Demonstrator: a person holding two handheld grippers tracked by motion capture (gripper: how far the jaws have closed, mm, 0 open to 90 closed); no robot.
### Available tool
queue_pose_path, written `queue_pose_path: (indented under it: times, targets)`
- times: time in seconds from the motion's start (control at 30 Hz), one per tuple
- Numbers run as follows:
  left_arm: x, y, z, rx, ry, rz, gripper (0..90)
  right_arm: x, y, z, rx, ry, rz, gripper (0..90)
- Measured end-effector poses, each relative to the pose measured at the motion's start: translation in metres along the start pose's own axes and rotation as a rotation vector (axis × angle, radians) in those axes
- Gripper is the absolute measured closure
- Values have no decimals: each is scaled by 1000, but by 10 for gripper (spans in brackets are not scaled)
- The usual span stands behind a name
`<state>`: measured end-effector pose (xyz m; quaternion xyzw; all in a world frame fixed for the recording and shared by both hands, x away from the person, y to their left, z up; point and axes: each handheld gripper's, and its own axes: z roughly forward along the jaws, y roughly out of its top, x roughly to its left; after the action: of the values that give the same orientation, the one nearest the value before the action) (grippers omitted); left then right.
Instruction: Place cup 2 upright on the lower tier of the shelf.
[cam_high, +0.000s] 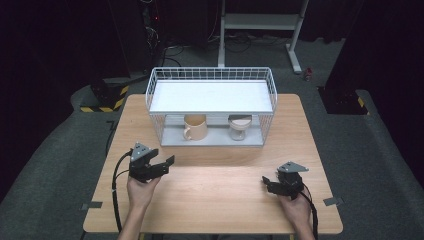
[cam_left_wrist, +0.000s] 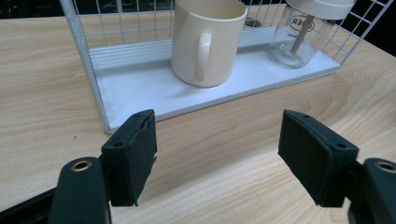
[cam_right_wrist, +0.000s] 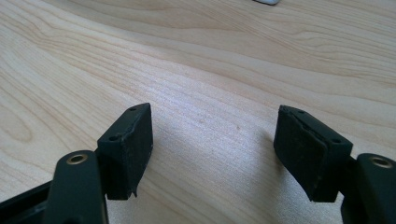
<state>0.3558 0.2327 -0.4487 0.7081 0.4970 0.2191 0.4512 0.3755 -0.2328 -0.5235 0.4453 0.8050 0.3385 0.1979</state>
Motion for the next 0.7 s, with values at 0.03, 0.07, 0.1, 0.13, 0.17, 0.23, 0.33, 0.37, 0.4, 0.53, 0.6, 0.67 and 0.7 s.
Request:
queue_pose_path:
  times: [0.03,0.07,0.1,0.13,0.17,0.23,0.33,0.37,0.4,0.53,0.6,0.67,0.7]
  targets:
    - [0,-1,-1,3,-1,-3,284,0,0,0,0,0,0,286]
    - [1,-2,-2,6,2,-4,284,0,0,0,0,0,0,286]
    - [1,-3,-3,9,-1,-8,284,0,0,0,0,0,0,286]
    - [1,-4,-5,8,0,-12,284,0,0,0,0,0,0,286]
    - [1,-4,-5,8,0,-12,284,0,0,0,0,0,0,286]
    - [1,-6,-7,8,1,-11,284,0,0,0,0,0,0,286]
    - [0,-8,-9,6,2,-10,284,0,0,0,0,0,0,286]
    - [0,-9,-10,9,3,-7,284,0,0,0,0,0,0,286]
    - [-1,-10,-11,9,0,-9,284,0,0,0,0,0,0,286]
    - [-2,-13,-14,12,-1,-9,285,0,0,0,0,0,0,286]
    - [-3,-15,-16,12,0,-10,285,0,0,0,0,0,0,286]
    - [-4,-18,-18,12,-1,-7,285,0,0,0,0,0,0,286]
    - [-4,-18,-18,12,-1,-7,285,0,0,0,0,0,0,286]
